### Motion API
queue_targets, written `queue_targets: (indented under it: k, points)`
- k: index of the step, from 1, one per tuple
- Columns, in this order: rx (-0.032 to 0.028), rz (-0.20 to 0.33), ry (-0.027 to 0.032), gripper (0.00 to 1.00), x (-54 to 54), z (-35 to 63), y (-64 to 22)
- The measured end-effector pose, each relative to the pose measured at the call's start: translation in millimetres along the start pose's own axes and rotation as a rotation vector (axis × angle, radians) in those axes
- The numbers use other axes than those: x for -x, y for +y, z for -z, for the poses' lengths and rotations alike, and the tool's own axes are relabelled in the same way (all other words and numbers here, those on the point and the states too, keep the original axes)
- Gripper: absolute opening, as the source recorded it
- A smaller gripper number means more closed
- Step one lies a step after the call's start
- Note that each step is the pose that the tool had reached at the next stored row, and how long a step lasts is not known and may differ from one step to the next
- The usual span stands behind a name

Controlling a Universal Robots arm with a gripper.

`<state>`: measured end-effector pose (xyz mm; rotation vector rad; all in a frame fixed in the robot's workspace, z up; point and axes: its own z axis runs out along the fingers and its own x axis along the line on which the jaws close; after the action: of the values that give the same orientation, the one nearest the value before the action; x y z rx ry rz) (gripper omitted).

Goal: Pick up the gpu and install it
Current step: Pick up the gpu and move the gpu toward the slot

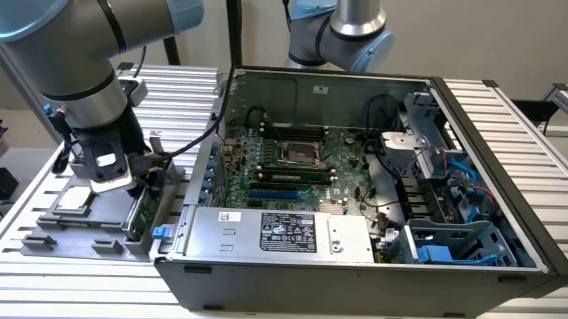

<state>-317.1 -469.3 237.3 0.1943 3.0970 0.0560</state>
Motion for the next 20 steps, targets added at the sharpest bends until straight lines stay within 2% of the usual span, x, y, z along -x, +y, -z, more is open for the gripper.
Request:
queue_targets:
  k: [16,20]
  points:
    - [-0.0016,0.0,-0.0003,0.45,-0.2,1.5,2.2]
    - [-0.0036,0.0,-0.0004,0.45,-0.2,1.6,2.1]
